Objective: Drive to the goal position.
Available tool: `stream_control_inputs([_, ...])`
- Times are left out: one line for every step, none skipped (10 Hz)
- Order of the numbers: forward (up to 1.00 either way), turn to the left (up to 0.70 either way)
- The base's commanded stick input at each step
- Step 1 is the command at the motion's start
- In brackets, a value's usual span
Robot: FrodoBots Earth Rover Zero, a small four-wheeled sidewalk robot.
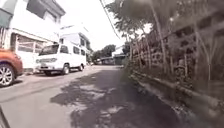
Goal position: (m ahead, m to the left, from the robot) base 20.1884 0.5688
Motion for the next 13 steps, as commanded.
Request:
stream_control_inputs([0.7, 0.0])
stream_control_inputs([0.7, 0.0])
stream_control_inputs([0.7, 0.02])
stream_control_inputs([0.7, 0.02])
stream_control_inputs([0.7, 0.02])
stream_control_inputs([0.7, 0.02])
stream_control_inputs([0.7, 0.02])
stream_control_inputs([0.7, 0.02])
stream_control_inputs([0.7, 0.02])
stream_control_inputs([0.7, 0.02])
stream_control_inputs([0.7, 0.02])
stream_control_inputs([0.7, 0.02])
stream_control_inputs([0.7, 0.02])
